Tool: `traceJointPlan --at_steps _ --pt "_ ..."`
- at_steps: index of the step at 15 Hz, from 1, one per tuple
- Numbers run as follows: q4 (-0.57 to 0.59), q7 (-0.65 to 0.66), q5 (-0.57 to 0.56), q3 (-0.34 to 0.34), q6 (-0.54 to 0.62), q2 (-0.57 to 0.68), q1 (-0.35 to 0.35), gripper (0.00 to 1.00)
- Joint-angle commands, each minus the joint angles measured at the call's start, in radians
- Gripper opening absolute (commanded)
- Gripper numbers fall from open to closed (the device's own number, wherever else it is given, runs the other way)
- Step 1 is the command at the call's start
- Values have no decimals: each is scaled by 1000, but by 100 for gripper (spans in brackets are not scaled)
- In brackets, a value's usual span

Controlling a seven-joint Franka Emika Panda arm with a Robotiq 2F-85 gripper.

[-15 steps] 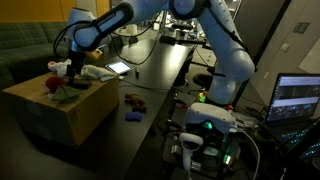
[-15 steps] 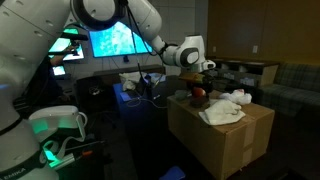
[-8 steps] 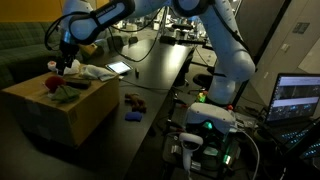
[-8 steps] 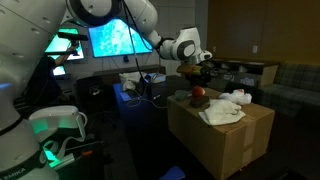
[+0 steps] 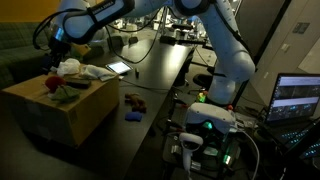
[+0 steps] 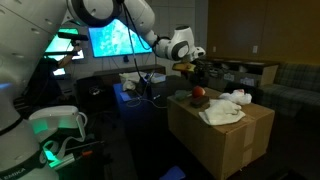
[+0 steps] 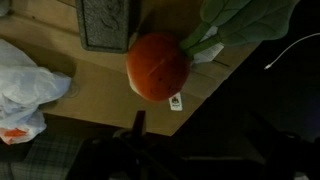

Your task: Put the objects on the table on to the box and the objects on the box on to the table

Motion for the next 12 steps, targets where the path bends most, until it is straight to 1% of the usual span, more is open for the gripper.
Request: traceJointPlan --at_steps 1,12 --pt "-2 -40 19 26 44 17 -9 100" --pt "16 -89 8 37 47 106 -12 100"
